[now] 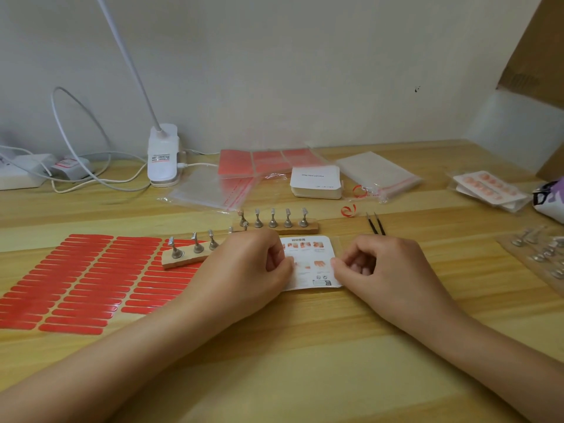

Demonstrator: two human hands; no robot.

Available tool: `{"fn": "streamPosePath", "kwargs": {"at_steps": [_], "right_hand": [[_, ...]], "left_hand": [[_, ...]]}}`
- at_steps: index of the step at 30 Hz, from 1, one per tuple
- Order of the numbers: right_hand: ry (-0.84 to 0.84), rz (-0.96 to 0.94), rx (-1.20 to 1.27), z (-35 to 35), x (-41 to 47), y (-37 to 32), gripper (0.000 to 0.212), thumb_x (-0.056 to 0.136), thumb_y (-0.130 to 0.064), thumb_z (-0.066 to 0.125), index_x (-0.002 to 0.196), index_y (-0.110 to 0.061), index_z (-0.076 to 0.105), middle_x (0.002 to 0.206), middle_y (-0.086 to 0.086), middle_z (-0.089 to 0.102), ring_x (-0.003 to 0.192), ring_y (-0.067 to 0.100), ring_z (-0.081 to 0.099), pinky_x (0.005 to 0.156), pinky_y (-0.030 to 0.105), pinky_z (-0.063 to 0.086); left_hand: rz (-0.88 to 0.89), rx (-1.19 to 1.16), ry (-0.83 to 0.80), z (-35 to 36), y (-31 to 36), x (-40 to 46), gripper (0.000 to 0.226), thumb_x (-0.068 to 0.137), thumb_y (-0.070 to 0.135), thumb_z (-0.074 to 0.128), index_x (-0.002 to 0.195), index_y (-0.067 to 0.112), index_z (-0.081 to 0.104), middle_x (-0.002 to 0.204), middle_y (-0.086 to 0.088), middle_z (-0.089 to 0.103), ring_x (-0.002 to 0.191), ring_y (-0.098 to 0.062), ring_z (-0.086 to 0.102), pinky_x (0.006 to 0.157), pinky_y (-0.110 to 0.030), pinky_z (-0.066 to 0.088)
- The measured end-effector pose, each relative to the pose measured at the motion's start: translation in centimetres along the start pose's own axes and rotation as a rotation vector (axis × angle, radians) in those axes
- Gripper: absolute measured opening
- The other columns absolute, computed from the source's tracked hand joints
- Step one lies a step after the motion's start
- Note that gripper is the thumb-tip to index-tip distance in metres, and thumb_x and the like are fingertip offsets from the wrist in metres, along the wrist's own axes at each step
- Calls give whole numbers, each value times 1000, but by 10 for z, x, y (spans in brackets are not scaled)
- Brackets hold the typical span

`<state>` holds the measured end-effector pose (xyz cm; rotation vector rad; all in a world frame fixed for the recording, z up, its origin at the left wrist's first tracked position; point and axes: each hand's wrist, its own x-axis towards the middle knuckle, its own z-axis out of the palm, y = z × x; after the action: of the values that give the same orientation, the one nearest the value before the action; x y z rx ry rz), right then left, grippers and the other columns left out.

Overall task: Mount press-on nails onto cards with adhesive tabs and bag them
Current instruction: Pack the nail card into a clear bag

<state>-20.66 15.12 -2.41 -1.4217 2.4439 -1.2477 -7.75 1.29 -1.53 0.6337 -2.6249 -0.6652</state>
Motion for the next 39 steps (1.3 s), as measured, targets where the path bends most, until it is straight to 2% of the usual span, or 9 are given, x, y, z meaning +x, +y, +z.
{"fn": "streamPosePath", "kwargs": {"at_steps": [8, 10, 12, 17, 20, 24, 31, 36, 39], "right_hand": [[-5, -39, -195, -3, 0, -4, 16, 72, -33, 68, 75, -29, 52, 57, -11, 47, 62, 3, 49, 63, 16, 27], [76, -127, -364, -5, -1, -7, 27, 70, -33, 72, 91, -29, 55, 67, -14, 46, 62, 1, 49, 72, 24, 26], [169, -315, -509, -4, -2, -9, 30, 71, -24, 75, 99, -24, 65, 76, -9, 52, 71, 15, 56, 70, 32, 32], [146, -616, -622, 1, -1, -7, 22, 78, -14, 59, 87, -27, 75, 85, 2, 63, 77, 22, 54, 68, 33, 26], [94, -610, -639, 0, 0, -7, 32, 80, -16, 47, 85, -28, 75, 84, 1, 64, 72, 23, 58, 66, 32, 25], [76, -560, -659, 1, -1, -6, 22, 69, -13, 65, 82, -29, 75, 76, -2, 59, 67, 21, 55, 59, 34, 36], [131, -485, -652, -2, -4, -7, 10, 67, -19, 62, 64, -21, 71, 67, -3, 55, 61, 21, 51, 53, 33, 39], [178, -461, -708, -2, -4, -4, 27, 70, -18, 43, 52, -18, 63, 59, -3, 53, 55, 21, 48, 51, 32, 38], [179, -481, -787, -3, -3, -5, 24, 67, -16, 47, 46, -18, 58, 54, -3, 51, 53, 22, 47, 49, 33, 37]], "left_hand": [[-15, 38, 22, 3, 3, -2, 20, 84, 33, 57, 67, 25, 49, 61, 10, 51, 58, -2, 46, 51, -21, 35], [-10, 49, 18, 4, 4, -1, 21, 84, 33, 57, 67, 25, 48, 61, 11, 50, 58, -2, 46, 50, -20, 33], [-5, 62, 20, 4, 4, -1, 22, 83, 34, 57, 65, 27, 46, 61, 11, 49, 57, -1, 45, 50, -19, 31], [8, 72, 20, 4, 4, -1, 25, 83, 33, 59, 63, 29, 43, 59, 10, 48, 55, -2, 44, 50, -18, 30], [9, 76, 30, 5, 3, -2, 27, 83, 33, 58, 62, 30, 41, 58, 11, 48, 54, -1, 44, 49, -17, 28], [8, 75, 30, 4, 4, -2, 26, 83, 33, 58, 63, 28, 42, 58, 11, 47, 54, -1, 43, 49, -19, 29], [-9, 73, 19, 3, 6, -1, 26, 84, 36, 56, 64, 29, 42, 61, 12, 48, 55, 0, 43, 50, -19, 27], [-18, 75, 4, 2, 7, -3, 25, 84, 37, 56, 64, 29, 43, 61, 13, 48, 57, 0, 43, 50, -20, 29], [-24, 79, 7, 2, 8, -3, 25, 83, 37, 56, 63, 29, 43, 61, 13, 48, 56, 0, 44, 50, -20, 29]]}}
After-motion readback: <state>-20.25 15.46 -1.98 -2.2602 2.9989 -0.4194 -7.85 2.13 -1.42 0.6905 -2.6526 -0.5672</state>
